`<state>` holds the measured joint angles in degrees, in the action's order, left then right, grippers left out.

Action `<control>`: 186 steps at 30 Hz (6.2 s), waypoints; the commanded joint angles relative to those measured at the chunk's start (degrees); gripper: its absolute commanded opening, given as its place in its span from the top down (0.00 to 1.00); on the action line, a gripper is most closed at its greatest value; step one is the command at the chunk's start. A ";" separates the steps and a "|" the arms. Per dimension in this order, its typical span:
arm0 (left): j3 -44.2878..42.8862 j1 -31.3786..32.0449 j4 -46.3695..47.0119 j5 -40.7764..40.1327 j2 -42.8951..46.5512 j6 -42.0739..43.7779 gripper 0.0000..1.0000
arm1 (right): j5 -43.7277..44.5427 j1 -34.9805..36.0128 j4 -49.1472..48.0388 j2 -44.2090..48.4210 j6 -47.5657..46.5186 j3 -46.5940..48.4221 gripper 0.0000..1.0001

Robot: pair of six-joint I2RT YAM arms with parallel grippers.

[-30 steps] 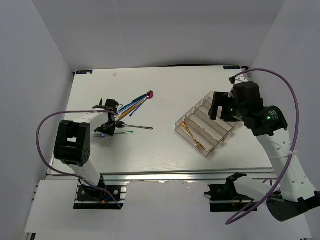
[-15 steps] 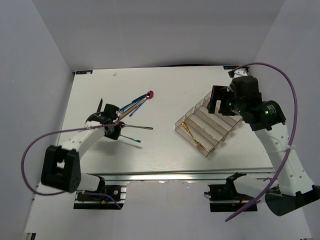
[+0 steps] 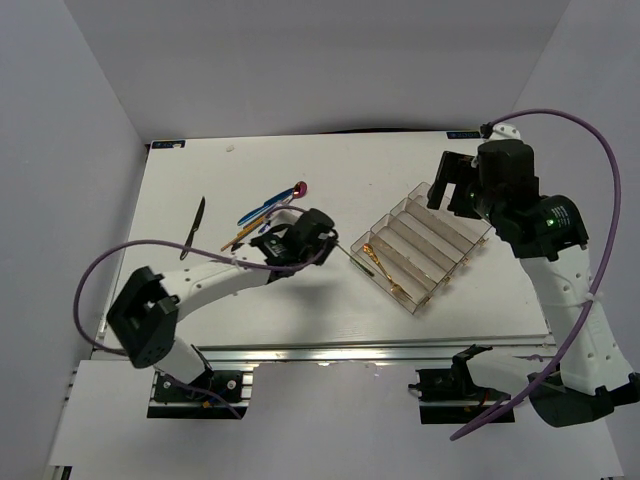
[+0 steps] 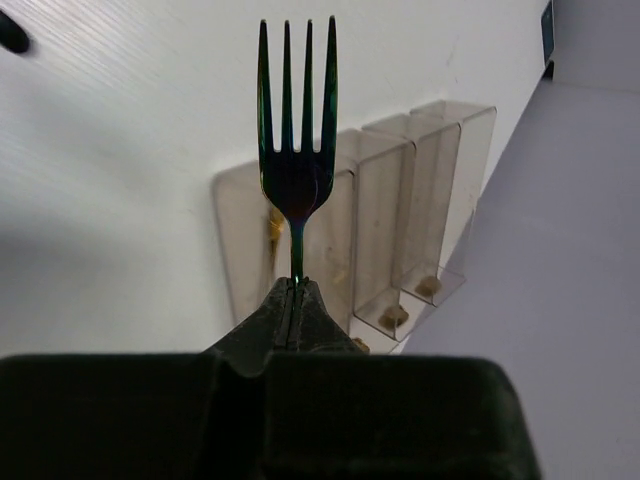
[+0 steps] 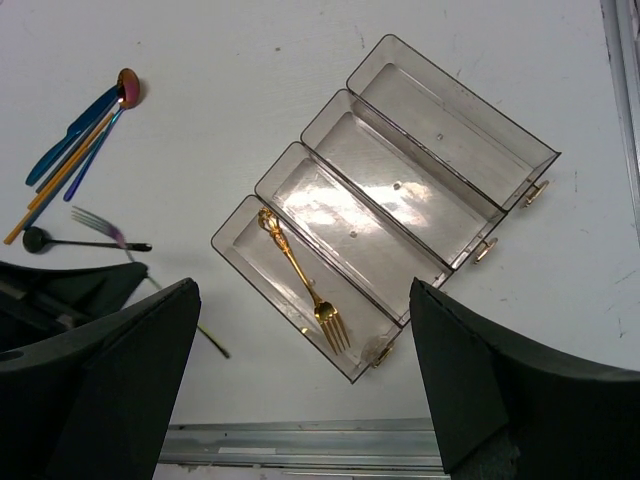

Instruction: Sort the eating utensils into containers

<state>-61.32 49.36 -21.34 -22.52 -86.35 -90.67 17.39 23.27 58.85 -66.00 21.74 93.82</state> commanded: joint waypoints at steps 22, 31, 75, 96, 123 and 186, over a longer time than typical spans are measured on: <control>-20.51 11.10 8.07 0.55 -26.51 -8.91 0.84 | 4.50 -0.42 3.90 5.26 -0.20 -0.13 0.11; -19.89 12.33 7.37 0.11 -24.49 -8.29 0.50 | 3.80 -0.42 2.85 5.53 -0.38 -0.39 0.11; -22.28 -27.30 -37.38 -0.86 -25.27 6.92 0.19 | -9.56 -0.33 -0.58 6.85 -4.25 -7.25 0.11; 1.37 -20.65 -27.88 5.03 -14.14 1.82 1.00 | -5.79 0.46 -0.40 5.44 -5.04 -6.20 0.11; -41.42 8.11 4.65 1.34 -38.09 -6.88 0.95 | 6.51 0.38 11.55 5.26 2.70 11.82 0.11; -40.11 -29.24 -17.33 21.73 -39.25 82.85 0.43 | -4.03 0.38 6.89 0.43 -0.47 6.37 0.11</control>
<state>-99.11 20.08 -39.77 -2.31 -126.17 -7.97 13.30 23.40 65.73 -65.56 22.06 96.73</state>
